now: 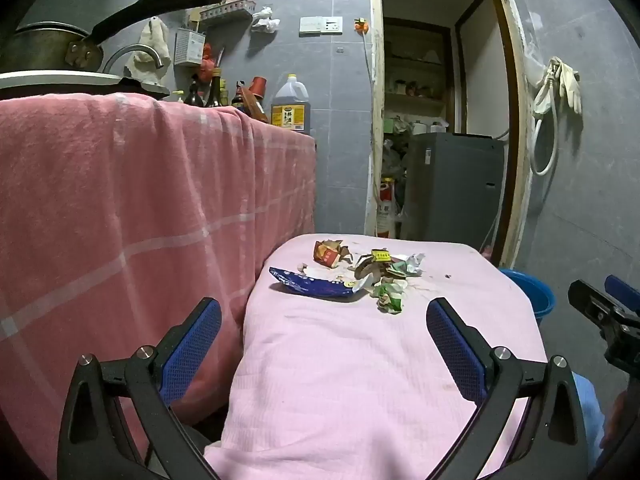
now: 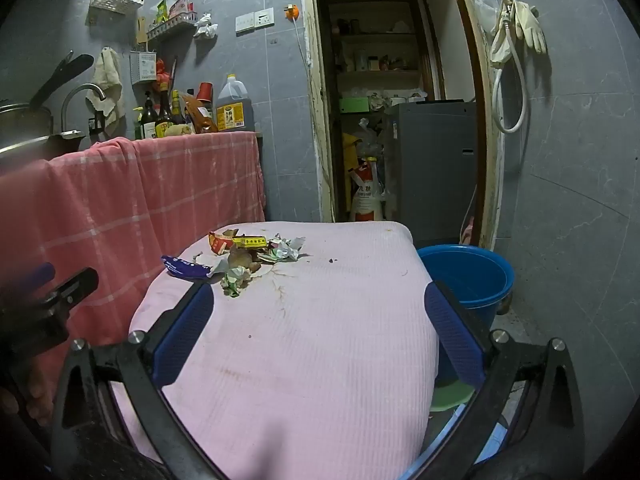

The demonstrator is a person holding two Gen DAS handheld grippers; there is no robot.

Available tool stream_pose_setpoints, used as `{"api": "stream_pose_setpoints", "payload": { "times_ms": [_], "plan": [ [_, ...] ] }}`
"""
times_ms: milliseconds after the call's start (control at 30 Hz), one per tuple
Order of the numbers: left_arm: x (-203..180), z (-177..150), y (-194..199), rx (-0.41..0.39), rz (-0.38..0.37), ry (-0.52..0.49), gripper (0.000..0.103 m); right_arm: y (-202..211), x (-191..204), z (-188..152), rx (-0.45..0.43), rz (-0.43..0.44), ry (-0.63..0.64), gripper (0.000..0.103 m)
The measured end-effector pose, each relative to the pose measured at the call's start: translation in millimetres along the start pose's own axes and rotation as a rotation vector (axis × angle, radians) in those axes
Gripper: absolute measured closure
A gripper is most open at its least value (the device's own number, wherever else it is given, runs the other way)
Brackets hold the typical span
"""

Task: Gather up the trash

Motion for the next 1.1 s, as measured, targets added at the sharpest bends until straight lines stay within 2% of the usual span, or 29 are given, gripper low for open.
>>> {"api": "stream_pose_setpoints", "payload": {
  "times_ms": [1100],
  "plan": [
    [-1.1,1.7,-2.1,0.014,-0.009,0.007,0.002,1.4,-1.1,-0.8,-0.008,-0.001,0.000,0.000]
  ]
}}
Point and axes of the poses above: each gripper's, at about its wrist camera, not at the fingertips, and y roughly against the way its jaws point, x to its left, z to its top, the point moved 7 cm from there along -y, roughly the way its jaws point, and after that the axes turned 1 degree about -z, right-handed, at the moved point
